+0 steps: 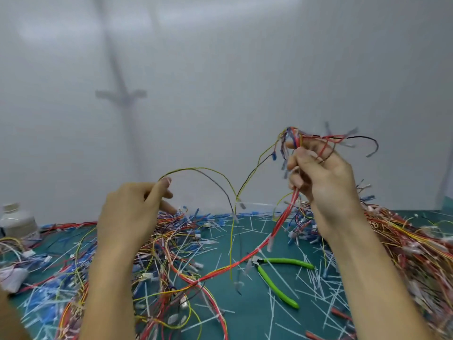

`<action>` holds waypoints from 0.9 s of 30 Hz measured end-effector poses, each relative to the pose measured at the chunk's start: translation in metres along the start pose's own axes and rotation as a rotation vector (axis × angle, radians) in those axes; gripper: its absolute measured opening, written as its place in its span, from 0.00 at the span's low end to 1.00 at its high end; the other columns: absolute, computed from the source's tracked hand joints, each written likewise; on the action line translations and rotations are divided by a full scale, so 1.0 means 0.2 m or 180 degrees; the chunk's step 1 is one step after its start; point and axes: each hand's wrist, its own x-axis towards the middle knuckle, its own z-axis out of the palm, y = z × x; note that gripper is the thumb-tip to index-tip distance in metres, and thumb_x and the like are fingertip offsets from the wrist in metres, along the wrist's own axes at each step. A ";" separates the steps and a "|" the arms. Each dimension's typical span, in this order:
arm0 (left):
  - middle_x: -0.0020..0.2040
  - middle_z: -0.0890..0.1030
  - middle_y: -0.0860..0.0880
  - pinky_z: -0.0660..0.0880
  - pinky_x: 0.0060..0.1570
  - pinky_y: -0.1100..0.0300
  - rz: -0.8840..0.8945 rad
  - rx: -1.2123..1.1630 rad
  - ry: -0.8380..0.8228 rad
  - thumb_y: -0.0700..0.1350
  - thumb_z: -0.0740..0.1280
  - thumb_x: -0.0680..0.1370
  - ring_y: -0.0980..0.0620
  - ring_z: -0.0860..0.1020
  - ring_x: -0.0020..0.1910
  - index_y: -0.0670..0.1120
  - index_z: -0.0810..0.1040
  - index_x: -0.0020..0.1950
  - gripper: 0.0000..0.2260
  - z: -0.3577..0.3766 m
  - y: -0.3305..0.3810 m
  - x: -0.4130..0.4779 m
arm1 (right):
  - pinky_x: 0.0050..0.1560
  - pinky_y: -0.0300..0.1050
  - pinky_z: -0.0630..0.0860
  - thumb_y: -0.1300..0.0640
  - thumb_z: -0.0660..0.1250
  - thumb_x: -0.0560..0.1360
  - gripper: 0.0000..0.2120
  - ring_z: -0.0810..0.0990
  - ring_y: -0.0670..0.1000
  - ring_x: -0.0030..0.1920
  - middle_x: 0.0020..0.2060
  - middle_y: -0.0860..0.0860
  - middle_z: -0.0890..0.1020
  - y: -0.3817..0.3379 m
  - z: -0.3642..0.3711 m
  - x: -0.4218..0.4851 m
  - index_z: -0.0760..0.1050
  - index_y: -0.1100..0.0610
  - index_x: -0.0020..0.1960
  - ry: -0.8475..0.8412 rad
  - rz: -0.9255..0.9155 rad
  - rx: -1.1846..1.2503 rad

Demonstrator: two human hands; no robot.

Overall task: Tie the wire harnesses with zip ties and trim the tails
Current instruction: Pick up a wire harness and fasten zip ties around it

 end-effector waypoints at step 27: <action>0.53 0.85 0.59 0.77 0.52 0.65 0.0493 -0.0343 -0.2654 0.59 0.74 0.70 0.65 0.82 0.47 0.61 0.82 0.57 0.16 0.10 0.12 -0.06 | 0.33 0.28 0.66 0.59 0.61 0.82 0.15 0.68 0.42 0.33 0.34 0.33 0.78 0.00 -0.05 0.03 0.79 0.49 0.65 -0.0161 -0.0944 -0.1231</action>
